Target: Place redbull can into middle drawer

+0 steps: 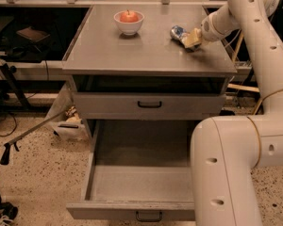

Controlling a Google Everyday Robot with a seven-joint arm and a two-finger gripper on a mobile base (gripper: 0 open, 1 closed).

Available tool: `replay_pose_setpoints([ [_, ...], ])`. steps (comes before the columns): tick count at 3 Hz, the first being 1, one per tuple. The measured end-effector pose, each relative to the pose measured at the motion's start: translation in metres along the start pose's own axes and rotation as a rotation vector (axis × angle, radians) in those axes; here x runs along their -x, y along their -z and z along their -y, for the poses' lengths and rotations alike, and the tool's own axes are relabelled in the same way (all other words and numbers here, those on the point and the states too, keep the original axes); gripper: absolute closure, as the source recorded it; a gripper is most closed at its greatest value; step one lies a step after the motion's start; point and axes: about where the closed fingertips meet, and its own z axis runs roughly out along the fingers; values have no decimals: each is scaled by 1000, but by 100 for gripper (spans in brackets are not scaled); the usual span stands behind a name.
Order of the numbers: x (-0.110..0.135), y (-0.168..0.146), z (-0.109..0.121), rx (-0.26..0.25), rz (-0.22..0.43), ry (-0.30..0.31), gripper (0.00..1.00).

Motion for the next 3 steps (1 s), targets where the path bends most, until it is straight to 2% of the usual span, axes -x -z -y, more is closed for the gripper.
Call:
replay_pose_setpoints([
  [1, -19, 26, -1, 50, -47, -10, 100],
  [2, -51, 102, 11, 98, -94, -98, 100],
  [3, -69, 180, 18, 77, -78, -145, 100],
])
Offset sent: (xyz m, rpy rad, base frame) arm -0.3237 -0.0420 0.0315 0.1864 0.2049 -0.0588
